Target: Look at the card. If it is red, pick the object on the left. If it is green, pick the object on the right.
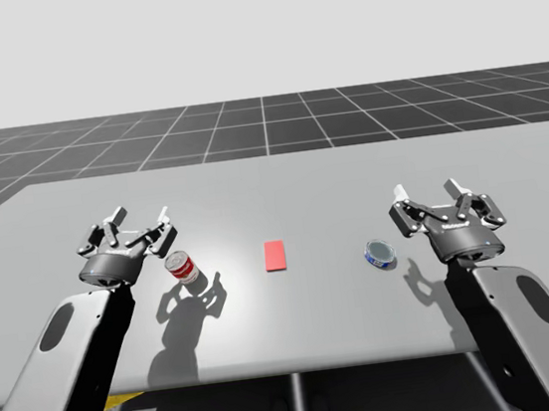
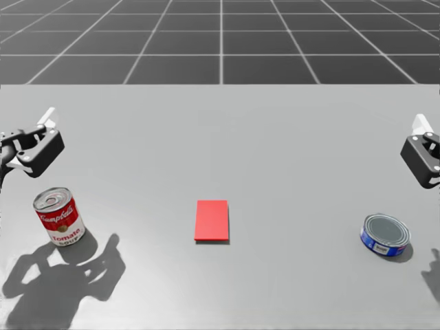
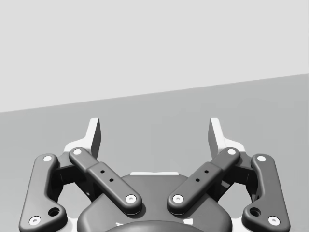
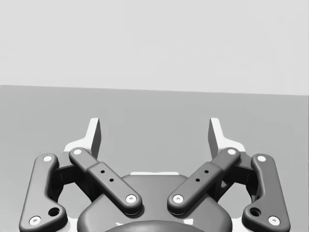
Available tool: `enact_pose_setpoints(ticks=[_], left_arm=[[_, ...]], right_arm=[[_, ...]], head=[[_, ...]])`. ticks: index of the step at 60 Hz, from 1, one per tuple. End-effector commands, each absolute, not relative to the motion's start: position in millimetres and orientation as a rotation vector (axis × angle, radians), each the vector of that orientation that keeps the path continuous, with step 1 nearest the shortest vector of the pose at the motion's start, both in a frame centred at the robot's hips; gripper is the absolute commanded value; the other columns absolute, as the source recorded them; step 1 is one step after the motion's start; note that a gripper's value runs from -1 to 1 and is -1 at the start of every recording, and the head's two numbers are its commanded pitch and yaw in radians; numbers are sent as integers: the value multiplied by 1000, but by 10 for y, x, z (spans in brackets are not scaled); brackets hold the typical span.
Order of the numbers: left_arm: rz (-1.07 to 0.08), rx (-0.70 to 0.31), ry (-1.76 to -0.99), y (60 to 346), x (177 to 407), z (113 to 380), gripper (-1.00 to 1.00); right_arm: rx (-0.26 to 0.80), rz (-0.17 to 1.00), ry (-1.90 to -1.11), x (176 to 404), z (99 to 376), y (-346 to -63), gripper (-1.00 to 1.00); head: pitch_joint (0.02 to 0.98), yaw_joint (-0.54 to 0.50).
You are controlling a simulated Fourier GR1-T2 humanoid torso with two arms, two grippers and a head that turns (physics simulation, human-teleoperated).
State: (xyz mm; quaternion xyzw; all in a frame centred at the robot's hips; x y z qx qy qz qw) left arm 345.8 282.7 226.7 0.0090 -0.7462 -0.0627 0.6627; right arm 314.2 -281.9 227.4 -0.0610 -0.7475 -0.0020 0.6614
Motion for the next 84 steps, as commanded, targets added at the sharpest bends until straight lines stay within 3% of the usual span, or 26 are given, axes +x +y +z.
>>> enact_pose_setpoints(ticks=[1,11,43,84], left_arm=[[-146,19,-1688,2827,3462,2270,-1000],[-144,16,-1691,2826,3459,2283,-1000],[-144,14,-1696,2825,3456,2295,-1000],[-140,11,-1704,2831,3444,2314,-1000]], right_arm=[[-140,-5,-1684,3150,2266,-2826,-1000],[-141,-3,-1679,3153,2264,-2830,-1000],[-147,4,-1678,3157,2256,-2835,-1000],[-152,20,-1672,3170,2212,-2804,-1000]], head=[[757,5],[853,9],[840,28],[816,382]])
